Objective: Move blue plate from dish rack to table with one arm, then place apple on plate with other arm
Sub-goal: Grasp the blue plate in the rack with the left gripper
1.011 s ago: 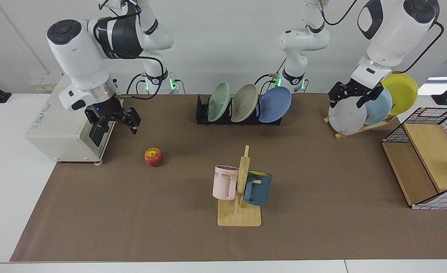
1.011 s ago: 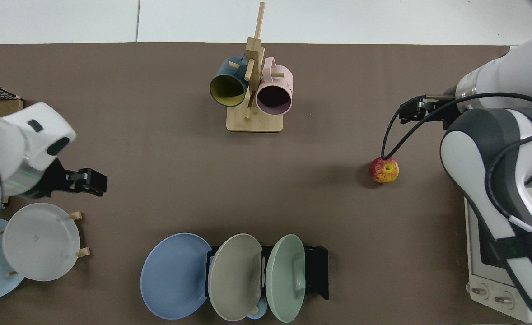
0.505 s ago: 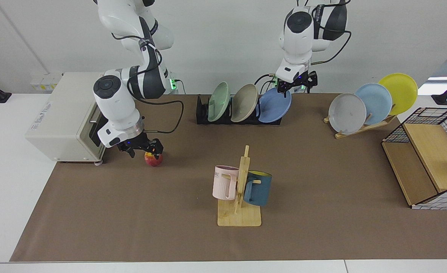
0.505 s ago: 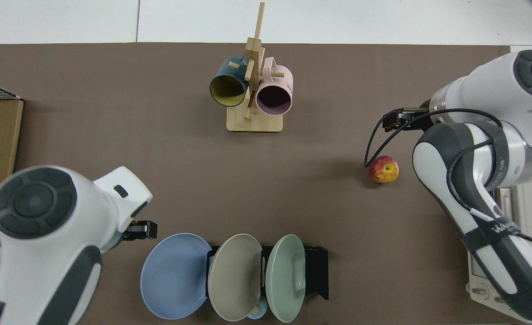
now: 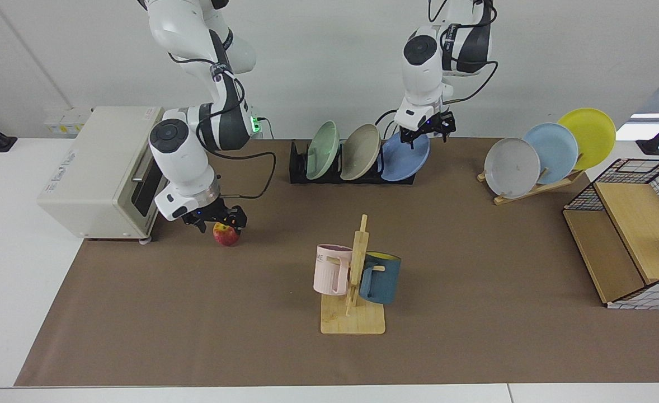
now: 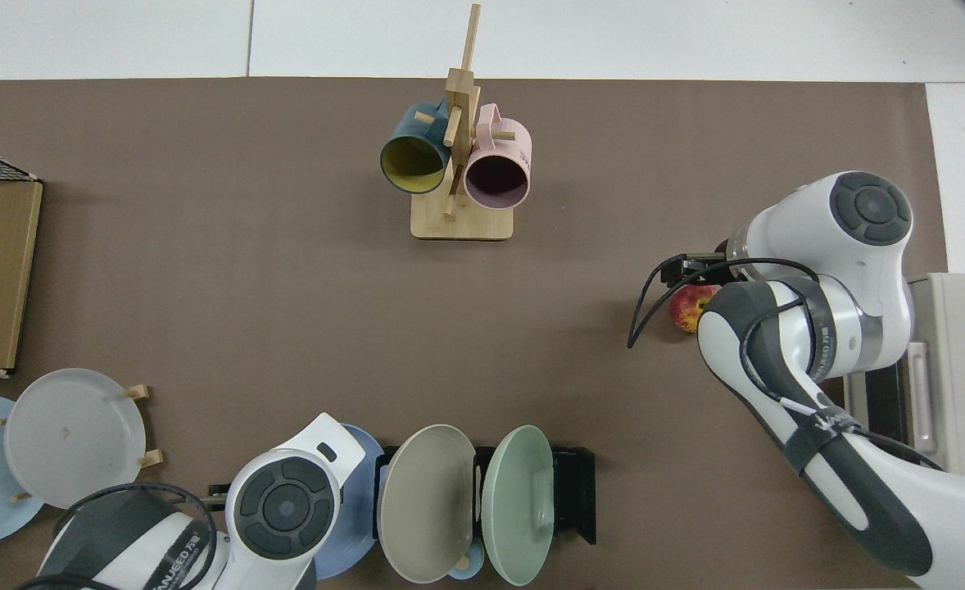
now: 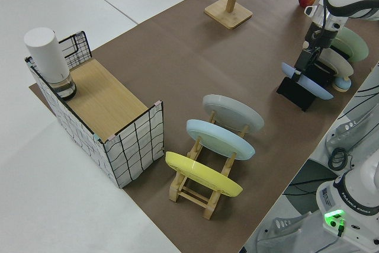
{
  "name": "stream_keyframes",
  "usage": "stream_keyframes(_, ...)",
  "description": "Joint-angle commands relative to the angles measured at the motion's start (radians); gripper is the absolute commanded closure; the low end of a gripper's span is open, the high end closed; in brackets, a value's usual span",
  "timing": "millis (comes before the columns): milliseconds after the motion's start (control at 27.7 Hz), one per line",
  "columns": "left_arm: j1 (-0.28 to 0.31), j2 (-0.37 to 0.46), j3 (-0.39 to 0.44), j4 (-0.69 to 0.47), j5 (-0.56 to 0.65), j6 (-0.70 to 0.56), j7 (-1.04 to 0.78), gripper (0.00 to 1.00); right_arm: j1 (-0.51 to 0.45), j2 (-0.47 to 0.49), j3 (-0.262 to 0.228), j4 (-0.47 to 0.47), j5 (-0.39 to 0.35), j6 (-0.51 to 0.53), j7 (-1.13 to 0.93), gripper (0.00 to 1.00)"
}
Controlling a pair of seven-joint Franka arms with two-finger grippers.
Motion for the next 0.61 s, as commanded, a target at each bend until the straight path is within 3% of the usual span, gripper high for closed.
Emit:
stream_keyframes(0, 0.006, -0.013, 0.002, -0.015, 0.011, 0.020, 0.013, 0.00, -0.010, 0.001, 0.010, -0.043, -0.054, 0.045, 0.023, 0.00)
stream_keyframes(36, 0.006, -0.011, 0.002, -0.015, 0.011, 0.020, 0.013, 0.01, -0.010, 0.002, 0.010, -0.046, -0.054, 0.047, 0.023, 0.00)
stream_keyframes(108, 0.009, -0.010, 0.002, -0.010, 0.011, 0.020, 0.015, 0.14, -0.012, 0.008, 0.010, -0.051, -0.057, 0.048, 0.021, 0.00)
stream_keyframes(325, 0.016, 0.004, 0.003, 0.019, 0.011, 0.013, 0.022, 0.82, -0.015, 0.027, 0.010, -0.068, -0.060, 0.062, 0.016, 0.00)
stream_keyframes(361, 0.021, 0.004, 0.003, 0.024, 0.011, 0.013, 0.028, 1.00, -0.015, 0.031, 0.010, -0.074, -0.060, 0.073, 0.015, 0.00)
stream_keyframes(578, 0.046, 0.013, 0.003, 0.051, 0.022, -0.006, 0.090, 1.00, -0.015, 0.054, 0.010, -0.083, -0.060, 0.085, 0.015, 0.00)
